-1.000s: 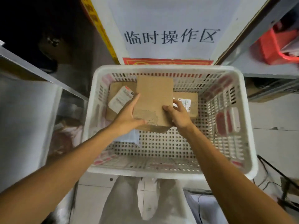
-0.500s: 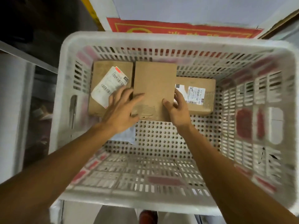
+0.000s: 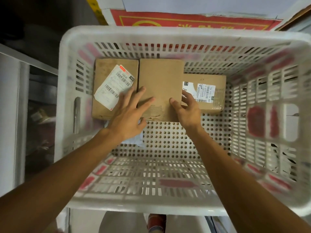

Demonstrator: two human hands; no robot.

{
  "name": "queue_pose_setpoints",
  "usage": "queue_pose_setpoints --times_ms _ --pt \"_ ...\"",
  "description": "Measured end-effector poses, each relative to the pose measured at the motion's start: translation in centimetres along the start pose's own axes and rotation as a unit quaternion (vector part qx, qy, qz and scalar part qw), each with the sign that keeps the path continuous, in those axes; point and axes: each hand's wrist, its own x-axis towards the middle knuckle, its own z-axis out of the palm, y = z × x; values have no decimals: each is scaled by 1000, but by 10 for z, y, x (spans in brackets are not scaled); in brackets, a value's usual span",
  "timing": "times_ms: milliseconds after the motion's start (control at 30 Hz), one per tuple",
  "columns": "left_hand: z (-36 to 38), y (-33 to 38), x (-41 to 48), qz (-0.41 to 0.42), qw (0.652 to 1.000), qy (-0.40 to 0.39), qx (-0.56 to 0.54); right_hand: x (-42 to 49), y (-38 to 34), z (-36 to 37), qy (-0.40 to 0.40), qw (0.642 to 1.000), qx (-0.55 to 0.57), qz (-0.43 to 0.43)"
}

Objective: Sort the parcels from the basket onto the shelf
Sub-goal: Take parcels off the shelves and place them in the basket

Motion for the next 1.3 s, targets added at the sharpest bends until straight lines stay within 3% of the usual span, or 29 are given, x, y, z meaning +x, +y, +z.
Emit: queue_pose_setpoints --times_ms 200,367,533,667,767,900,1000,1300 --pt "-26 -1 -1 -25 993 -100 -60 -19 -33 -1 -2 996 -70 57" --pt "-83 2 -25 -44 971 -178 -154 -90 -76 -11 -69 994 -79 21" --pt "-175 -7 -71 -68 983 -112 -131 -140 -148 0 -152 980 -118 -47" --pt "-251 -18 -133 -151 980 11 -128 -165 -218 38 -217 948 -166 -160" --pt "-289 -17 -204 -225 962 84 -131 -197 -263 72 -267 902 -226 -254" --pt "-329 -9 -309 -306 934 148 -107 -260 -307 115 -350 803 -288 -387" --pt "-357 -3 -388 -364 906 201 -79 -322 -330 151 -419 742 -284 -441" --pt "-385 44 -621 -512 769 377 -63 -532 -360 247 -478 534 -268 -644"
